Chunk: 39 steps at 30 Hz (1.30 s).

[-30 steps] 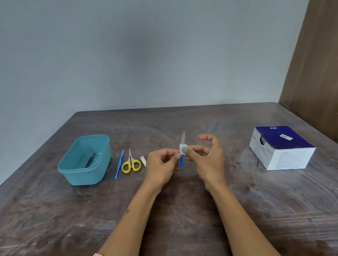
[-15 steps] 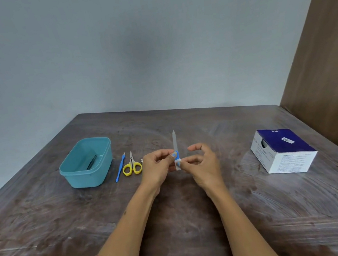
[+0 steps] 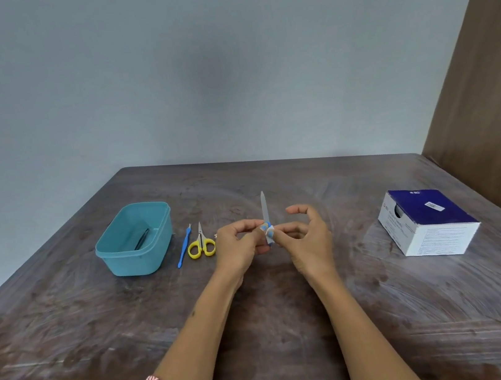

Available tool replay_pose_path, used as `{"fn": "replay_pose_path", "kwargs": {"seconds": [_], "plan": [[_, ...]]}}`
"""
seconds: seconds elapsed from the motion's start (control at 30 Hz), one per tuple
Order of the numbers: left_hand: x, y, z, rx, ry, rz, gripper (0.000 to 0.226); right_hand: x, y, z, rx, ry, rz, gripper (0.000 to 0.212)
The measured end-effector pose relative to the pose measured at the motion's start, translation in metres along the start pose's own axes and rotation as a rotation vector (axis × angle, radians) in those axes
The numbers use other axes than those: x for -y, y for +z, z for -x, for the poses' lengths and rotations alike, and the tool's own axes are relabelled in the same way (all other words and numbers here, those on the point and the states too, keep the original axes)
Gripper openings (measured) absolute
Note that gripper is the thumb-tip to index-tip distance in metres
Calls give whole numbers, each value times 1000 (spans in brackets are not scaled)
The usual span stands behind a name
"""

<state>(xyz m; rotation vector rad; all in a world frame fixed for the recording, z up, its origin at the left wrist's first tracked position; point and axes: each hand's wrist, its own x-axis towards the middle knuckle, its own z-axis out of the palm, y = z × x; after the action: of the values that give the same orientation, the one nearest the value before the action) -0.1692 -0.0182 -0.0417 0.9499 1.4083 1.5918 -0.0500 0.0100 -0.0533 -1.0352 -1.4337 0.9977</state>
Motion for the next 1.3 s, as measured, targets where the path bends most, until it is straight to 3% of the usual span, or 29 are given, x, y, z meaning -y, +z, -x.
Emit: {"fn": "replay_pose_path", "kwargs": {"seconds": [0.57,0.67,0.83,0.97,1.13,1.3], "plan": [[0,-8,3,-53,103,-80,11,-3,1,3,93,-2,190,40],[-17,-29,3,-129,215,-144,7,-5,4,2,59,-40,195,39],[-68,-94,-3,-455,441,-602,8,-7,5,1,41,-102,216,38],[-84,-135,-11,-490,249,-964,16,-5,6,1,40,-123,231,39],[-78,-149,-17,-478,-1,-1168,25,-4,6,2,60,-120,240,37],[-74,-147,-23,-455,-94,-1324,22,-3,5,3,79,-121,239,36]]}}
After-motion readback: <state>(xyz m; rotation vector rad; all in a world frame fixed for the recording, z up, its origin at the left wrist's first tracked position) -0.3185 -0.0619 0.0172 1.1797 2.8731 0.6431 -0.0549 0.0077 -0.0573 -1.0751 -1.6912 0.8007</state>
